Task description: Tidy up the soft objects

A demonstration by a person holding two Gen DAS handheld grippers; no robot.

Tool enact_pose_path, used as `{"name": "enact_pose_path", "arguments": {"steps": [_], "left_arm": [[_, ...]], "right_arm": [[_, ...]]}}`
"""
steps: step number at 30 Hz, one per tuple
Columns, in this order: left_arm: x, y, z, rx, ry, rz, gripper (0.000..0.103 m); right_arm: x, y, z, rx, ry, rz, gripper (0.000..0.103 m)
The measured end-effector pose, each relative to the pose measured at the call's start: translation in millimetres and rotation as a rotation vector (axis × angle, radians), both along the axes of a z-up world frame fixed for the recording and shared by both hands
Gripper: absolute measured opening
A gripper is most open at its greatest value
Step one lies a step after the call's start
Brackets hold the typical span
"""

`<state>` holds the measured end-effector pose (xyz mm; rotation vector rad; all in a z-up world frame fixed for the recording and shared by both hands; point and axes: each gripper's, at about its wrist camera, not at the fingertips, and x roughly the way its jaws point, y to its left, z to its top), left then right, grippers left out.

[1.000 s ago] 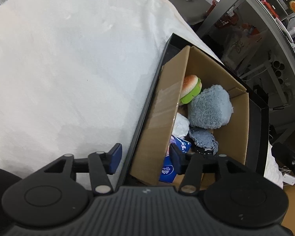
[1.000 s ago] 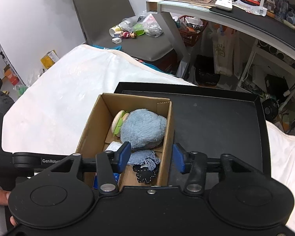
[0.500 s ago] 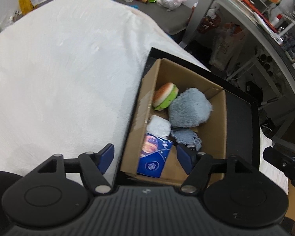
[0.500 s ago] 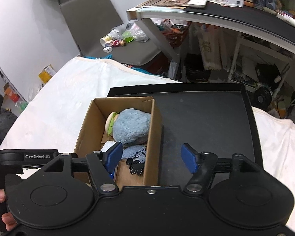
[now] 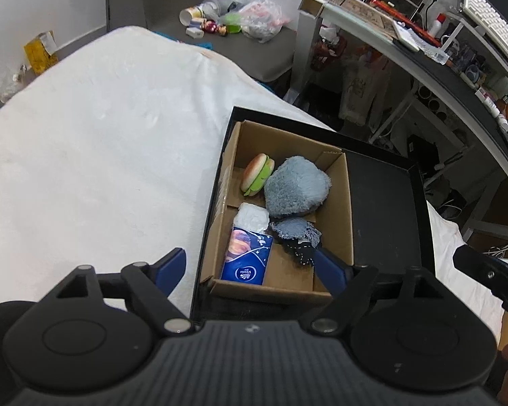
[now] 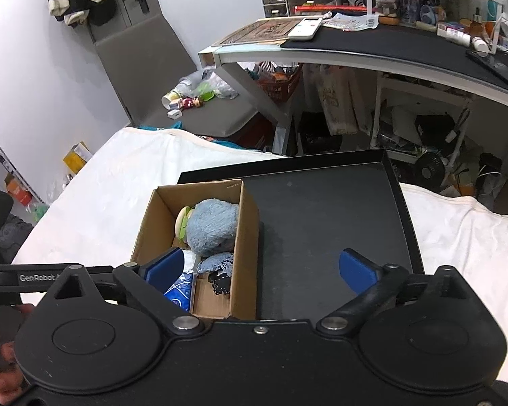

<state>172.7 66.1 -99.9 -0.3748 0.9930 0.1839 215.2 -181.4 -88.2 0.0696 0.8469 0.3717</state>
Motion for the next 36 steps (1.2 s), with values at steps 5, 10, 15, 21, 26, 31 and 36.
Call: {"name": "enact_pose_path", "arguments": {"steps": [5,10,15,21,26,31,36], "left_arm": [[-15,-2,9,0.026,-0.036,-0.010,0.090],[-34,-6,16,0.055,-0.057,-0.022,0.096],[-50,-8,26,0.077,-0.080,-0.032,0.102],[-69,-10,38,0.087,-0.116,-0.055,0.103],[-84,-12,45,0.102,-0.140,-0.064,0.103],[-99,-13,55,0.108,-0.174,-0.072,0.103],[-113,-17,61,0.121,-0.193,-0.083,0.103]], "right_arm": [[-12,-8,3,0.010,-0.016,-0.021,0.103],[-30,-14,9,0.002,-0.036,-0.037,0.103],[-44,-19,17,0.006,-0.041,-0.050,0.103],[-61,-19,25,0.003,-0.058,-0.047,0.103],[-76,-18,34,0.010,-0.081,-0.043,0.103],[-91,-17,44,0.011,-0.114,-0.036,0.103],[-104,-20,49,0.015,-0.127,-0.031,0.103]]}}
